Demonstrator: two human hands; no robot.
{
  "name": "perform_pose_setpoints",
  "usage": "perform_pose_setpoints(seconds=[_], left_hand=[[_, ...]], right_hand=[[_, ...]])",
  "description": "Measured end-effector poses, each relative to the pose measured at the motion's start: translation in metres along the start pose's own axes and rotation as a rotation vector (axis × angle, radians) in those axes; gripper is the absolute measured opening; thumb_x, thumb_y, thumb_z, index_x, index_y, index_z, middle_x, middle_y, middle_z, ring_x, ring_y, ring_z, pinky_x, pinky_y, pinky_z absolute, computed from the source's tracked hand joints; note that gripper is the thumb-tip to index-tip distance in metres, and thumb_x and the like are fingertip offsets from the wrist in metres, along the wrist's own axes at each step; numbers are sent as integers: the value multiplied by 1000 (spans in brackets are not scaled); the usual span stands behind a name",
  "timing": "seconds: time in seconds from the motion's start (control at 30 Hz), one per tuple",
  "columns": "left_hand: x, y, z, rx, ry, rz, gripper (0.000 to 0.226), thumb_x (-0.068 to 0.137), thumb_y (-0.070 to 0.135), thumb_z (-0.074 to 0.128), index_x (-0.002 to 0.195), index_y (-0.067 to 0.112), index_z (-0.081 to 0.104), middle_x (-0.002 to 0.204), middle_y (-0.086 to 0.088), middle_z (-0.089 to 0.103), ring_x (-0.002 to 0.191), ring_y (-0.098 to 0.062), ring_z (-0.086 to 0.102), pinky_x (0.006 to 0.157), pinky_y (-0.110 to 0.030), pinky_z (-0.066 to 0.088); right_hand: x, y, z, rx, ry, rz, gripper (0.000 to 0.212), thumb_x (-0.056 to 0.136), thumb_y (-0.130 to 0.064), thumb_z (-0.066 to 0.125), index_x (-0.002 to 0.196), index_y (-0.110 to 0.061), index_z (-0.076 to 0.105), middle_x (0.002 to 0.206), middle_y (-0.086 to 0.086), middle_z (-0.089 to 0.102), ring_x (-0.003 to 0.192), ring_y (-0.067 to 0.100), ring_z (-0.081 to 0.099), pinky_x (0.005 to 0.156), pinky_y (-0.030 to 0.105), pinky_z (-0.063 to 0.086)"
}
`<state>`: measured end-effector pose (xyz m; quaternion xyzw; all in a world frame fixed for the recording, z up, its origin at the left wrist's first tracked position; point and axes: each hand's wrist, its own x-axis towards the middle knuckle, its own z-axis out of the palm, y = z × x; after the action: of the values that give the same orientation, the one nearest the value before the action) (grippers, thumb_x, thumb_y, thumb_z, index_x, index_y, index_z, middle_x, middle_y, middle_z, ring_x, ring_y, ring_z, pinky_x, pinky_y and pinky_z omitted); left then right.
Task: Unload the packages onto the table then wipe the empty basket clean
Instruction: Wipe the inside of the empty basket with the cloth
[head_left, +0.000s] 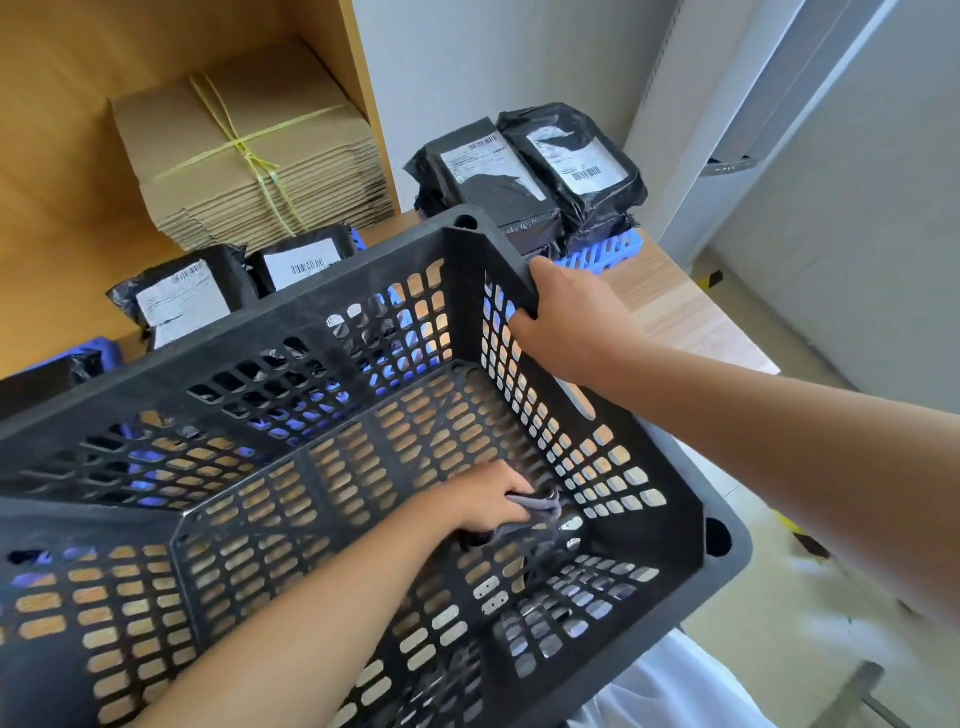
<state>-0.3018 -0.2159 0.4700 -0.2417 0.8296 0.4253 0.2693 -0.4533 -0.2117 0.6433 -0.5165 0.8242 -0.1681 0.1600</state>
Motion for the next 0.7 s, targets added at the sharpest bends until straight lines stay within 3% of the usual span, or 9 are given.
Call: perform_pose_setpoints(seconds=[0.07, 0.17, 0.27, 0.37, 0.47, 0.57, 0.7], left_hand=[[-3, -2, -16, -54, 67, -34, 13, 92, 18, 56, 92, 17, 69, 89, -15, 69, 66, -19, 53, 61, -28, 39], [-4, -10, -46, 74, 536, -152, 20, 95, 17, 54, 110, 19, 67, 96, -5, 69, 69, -14, 56, 52, -22, 37], [9, -27, -66, 195, 816, -178, 21, 96, 4, 47, 106, 8, 65, 102, -7, 66, 91, -26, 62, 66, -29, 42], [32, -41, -68, 236, 808, -232, 24, 95, 0, 45, 111, 4, 63, 110, -12, 66, 107, -30, 57, 78, -39, 46], [46, -45, -56, 206, 825, -266, 26, 93, 3, 51, 114, 1, 64, 114, -15, 67, 116, -32, 54, 90, -40, 46], [48, -50, -54, 206, 852, -249, 29, 94, 9, 55, 122, 4, 64, 119, -13, 67, 121, -30, 52, 95, -38, 44], [42, -49, -50, 138, 826, -220, 28, 93, 5, 55, 120, 4, 64, 118, -13, 66, 119, -29, 53, 94, -38, 43]], right_hand=[[0, 1, 0, 6, 3, 1, 17, 92, -25, 50, 95, -9, 47, 84, 7, 55, 78, 30, 53, 65, 34, 40], [-1, 2, 1, 13, 7, -3, 16, 92, -24, 50, 93, -9, 46, 79, 6, 54, 74, 29, 51, 62, 33, 37], [-2, 3, 1, 29, 4, -9, 14, 93, -23, 50, 90, -11, 45, 72, 1, 49, 67, 24, 49, 55, 32, 32], [0, 5, 1, 18, 11, -9, 14, 93, -24, 50, 88, -13, 43, 70, -2, 47, 63, 20, 44, 49, 31, 28], [1, 6, 4, 17, 34, -12, 13, 92, -24, 50, 88, -13, 44, 75, 3, 52, 67, 25, 48, 54, 32, 30], [2, 6, 5, 18, 36, -12, 13, 92, -25, 50, 93, -12, 47, 81, 6, 57, 72, 28, 54, 59, 33, 36], [2, 7, 6, -11, 47, -5, 14, 92, -26, 49, 93, -13, 45, 76, 4, 53, 70, 29, 52, 53, 32, 31]])
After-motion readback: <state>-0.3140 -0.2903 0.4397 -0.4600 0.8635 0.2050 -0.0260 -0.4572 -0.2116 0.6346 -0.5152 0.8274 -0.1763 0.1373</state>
